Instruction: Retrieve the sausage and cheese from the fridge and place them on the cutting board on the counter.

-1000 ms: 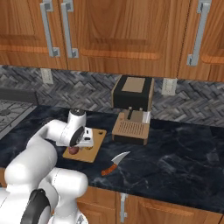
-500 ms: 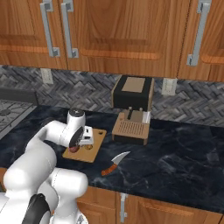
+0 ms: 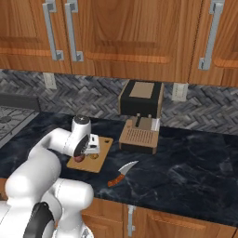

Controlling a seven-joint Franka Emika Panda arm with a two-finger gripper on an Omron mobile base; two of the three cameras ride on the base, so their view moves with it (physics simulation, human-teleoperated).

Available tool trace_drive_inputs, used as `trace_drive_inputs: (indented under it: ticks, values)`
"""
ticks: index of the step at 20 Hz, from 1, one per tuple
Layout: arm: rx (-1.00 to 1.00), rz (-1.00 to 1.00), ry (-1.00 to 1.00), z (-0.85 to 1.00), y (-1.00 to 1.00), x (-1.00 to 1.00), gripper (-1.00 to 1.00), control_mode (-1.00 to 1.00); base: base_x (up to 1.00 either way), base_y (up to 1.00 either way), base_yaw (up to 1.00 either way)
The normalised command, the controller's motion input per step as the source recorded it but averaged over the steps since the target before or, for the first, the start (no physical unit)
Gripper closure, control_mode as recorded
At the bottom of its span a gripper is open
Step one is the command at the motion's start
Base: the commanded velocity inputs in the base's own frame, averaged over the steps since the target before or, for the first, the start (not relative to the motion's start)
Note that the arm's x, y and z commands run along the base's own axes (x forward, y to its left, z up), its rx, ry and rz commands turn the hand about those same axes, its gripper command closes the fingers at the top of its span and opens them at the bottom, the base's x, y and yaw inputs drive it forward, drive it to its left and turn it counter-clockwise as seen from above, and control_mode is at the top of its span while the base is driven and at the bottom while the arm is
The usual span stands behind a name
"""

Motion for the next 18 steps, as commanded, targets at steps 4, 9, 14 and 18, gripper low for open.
trace_drive_inputs:
  ticks: [4, 9, 14, 18]
  values:
    - [0.00, 0.00, 0.00, -0.29, 0.00, 0.16, 1.00, -1.00, 0.00, 0.00, 0.00]
    - [0.00, 0.00, 0.00, -0.34, 0.00, 0.27, 1.00, -1.00, 0.00, 0.00, 0.00]
    - [0.00, 0.00, 0.00, -0.37, 0.00, 0.06, 1.00, -1.00, 0.00, 0.00, 0.00]
    - [0.00, 0.00, 0.00, -0.31, 0.02, 0.00, 1.00, -1.00, 0.00, 0.00, 0.00]
